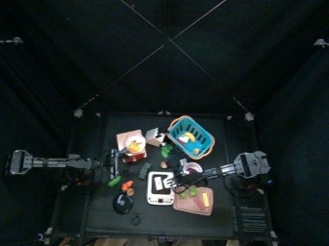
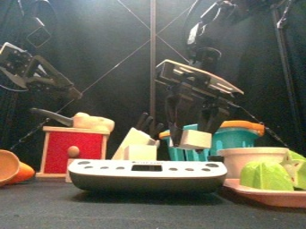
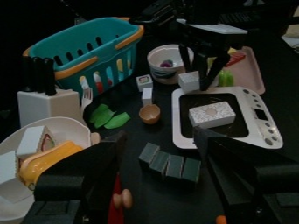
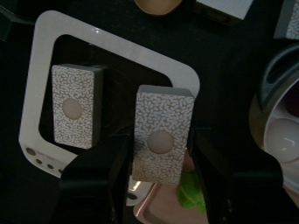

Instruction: Grab rice

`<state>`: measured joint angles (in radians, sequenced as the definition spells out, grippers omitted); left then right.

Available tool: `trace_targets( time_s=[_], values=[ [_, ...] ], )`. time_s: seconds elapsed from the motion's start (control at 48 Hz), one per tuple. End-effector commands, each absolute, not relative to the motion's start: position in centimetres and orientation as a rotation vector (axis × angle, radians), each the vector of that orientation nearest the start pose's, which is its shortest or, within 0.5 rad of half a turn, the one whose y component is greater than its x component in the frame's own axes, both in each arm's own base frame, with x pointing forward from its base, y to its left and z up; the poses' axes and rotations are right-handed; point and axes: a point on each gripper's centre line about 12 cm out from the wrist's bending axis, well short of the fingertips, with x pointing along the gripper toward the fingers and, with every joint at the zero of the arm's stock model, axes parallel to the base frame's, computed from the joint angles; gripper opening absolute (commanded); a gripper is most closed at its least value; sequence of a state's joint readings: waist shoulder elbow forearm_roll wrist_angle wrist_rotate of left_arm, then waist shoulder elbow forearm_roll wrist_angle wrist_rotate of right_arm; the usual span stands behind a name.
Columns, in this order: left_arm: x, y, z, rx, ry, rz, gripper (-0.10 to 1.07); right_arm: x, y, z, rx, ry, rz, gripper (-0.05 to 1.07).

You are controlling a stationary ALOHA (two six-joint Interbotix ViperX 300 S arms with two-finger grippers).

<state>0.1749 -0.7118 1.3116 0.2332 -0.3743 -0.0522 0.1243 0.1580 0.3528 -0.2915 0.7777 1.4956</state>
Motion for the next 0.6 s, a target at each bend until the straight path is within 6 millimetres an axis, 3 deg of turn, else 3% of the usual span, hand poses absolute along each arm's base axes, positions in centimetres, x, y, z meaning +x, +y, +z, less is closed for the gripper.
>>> trace_targets(
  time_s=[0.0, 0.354, 0.583],
  values=[
    [21.3, 2.7, 20.1, 0.135, 0.226, 0.069, 0.96, 40.6, 2.5, 18.5, 0.924, 0.941, -0.782, 0.68],
    [21.3, 2.7, 20.1, 0.136, 0.226, 0.068, 0.96, 41.5, 1.8, 20.0, 0.882, 0.907, -0.737, 0.68],
    [21.2, 2.7, 20.1, 0.136, 0.223, 0.071, 0.96, 44.4, 2.4, 22.1, 0.92, 0.78, -0.608, 0.68]
  ],
)
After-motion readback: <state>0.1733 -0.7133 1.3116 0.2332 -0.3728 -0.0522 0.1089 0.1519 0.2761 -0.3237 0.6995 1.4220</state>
